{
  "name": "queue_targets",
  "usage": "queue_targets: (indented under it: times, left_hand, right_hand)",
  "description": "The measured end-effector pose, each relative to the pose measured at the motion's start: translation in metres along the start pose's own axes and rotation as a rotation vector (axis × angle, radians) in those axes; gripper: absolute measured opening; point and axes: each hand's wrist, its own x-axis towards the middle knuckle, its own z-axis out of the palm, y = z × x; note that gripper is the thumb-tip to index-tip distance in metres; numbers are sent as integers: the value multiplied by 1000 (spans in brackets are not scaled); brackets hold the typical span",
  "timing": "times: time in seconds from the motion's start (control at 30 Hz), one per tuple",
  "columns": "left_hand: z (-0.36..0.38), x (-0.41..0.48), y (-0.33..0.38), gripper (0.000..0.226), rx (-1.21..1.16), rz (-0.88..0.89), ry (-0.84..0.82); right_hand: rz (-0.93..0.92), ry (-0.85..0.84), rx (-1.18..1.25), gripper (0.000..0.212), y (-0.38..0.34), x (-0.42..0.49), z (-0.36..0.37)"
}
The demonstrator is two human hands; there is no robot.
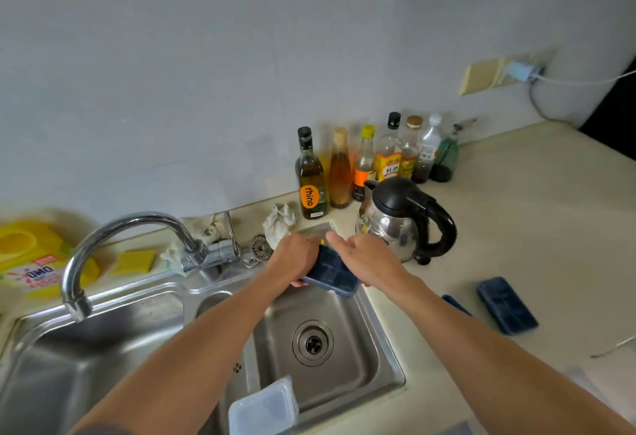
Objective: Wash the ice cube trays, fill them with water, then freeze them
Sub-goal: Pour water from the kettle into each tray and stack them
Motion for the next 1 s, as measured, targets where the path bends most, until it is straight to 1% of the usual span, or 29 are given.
queue_targets:
  times: [0.03,0.07,0.1,0.17,0.23,0.3,0.33,0.37,0.47,0.53,0.57,0.63,0.7,0.77,0.83,0.9,1.0]
  left_hand:
    - [-2,2,2,27,52,52,6]
    - [-7,-4,9,26,60,36,-21]
    - [-8,-4,13,25,94,90,-7]
    - [-12,-5,23,20,145,118,-8]
    - [-13,-4,24,11,121,108,-4]
    - [-11,-4,23,15,67,97,0]
    - [-12,-6,24,19,81,95,-18]
    - [-13,-8,25,23,80,85,-30]
    - [-9,-13,23,34,81,132,-80]
    - [-11,-16,24,40,-44,128,-70]
    - [-14,-14,26,47,-151,89,-42]
    - [-18,-11,26,61,-361,6,13]
    - [-17,-8,22,69,-570,-41,69]
    - [-6,-13,17,73,-764,-84,66]
    - [11,-16,16,77,-836,-115,53]
    - [24,-17,13,79,-863,-151,110]
    - [28,-16,2,65,-858,-202,210]
  right_hand:
    - [39,-36,31,71,-3,1,-4]
    - [75,-65,65,73,-5,1,-8]
    - [86,-74,76,72,-7,0,-11]
    - [47,-40,19,68,-8,-1,-15]
    - [-25,11,-95,64,-8,0,-15]
    - [-114,13,-235,56,-6,0,-15]
    - [-139,9,-284,52,-5,0,-14]
    - [-133,11,-284,53,-3,0,-13]
    - [-95,19,-236,62,3,1,-9]
    - [-104,2,-207,64,5,5,-10]
    - [-82,13,-143,65,5,7,-13]
    - [-20,59,6,60,5,10,-22]
    - [55,103,179,57,4,9,-26]
    - [128,93,273,65,2,6,-19]
    - [145,30,241,76,-2,1,-3]
    - [162,-40,240,80,-3,-4,15]
    - [177,-50,189,77,-5,-5,23]
